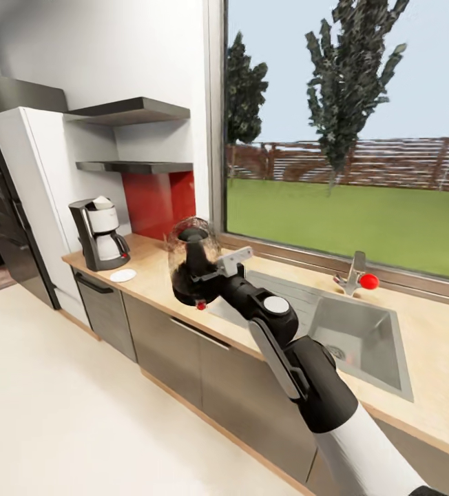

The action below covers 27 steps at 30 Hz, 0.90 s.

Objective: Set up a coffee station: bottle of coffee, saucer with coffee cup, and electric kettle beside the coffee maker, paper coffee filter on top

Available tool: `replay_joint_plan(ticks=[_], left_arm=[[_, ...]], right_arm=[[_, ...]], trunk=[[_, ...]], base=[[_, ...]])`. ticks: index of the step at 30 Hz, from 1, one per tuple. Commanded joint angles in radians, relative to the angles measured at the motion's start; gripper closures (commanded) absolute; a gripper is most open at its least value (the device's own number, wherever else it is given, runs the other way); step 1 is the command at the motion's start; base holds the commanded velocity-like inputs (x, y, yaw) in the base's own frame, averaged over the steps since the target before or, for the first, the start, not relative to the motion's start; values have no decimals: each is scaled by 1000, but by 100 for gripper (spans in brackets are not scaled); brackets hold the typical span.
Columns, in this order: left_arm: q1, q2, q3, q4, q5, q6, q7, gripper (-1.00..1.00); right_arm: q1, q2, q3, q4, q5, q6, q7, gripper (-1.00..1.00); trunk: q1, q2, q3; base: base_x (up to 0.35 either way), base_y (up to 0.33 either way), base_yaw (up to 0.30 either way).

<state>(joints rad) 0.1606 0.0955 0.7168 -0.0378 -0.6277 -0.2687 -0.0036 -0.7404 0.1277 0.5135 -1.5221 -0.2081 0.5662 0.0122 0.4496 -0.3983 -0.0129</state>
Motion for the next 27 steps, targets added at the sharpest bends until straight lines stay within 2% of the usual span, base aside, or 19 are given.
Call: replay_joint_plan(ticks=[1,6,11,14,21,27], left_arm=[[-1,0,9,-2,-10,-3,0,-100],[-6,2,12,-5,-3,-4,1,-100],[-8,3,17,-8,56,-5,1,-100],[-9,2,18,-8,70,-4,0,-100],[-9,1,16,-8,75,-4,-2,-100],[-7,1,14,-8,75,-6,-3,-100]], right_arm=[[-2,0,-4,-1,3,8,12,100],[-5,-2,-8,0,4,12,29,100],[-5,-4,-7,2,5,12,30,100],[-5,-7,-5,3,5,12,30,100],[-5,-16,-4,9,7,12,30,100],[-4,-17,-4,32,6,12,29,100]], trunk=[[0,-2,-3],[0,-2,-3],[0,-2,1],[0,-2,2],[0,-2,2],[0,-2,2]], base=[[0,0,165],[57,0,66],[117,0,7],[145,0,1],[162,7,0],[257,123,0]])
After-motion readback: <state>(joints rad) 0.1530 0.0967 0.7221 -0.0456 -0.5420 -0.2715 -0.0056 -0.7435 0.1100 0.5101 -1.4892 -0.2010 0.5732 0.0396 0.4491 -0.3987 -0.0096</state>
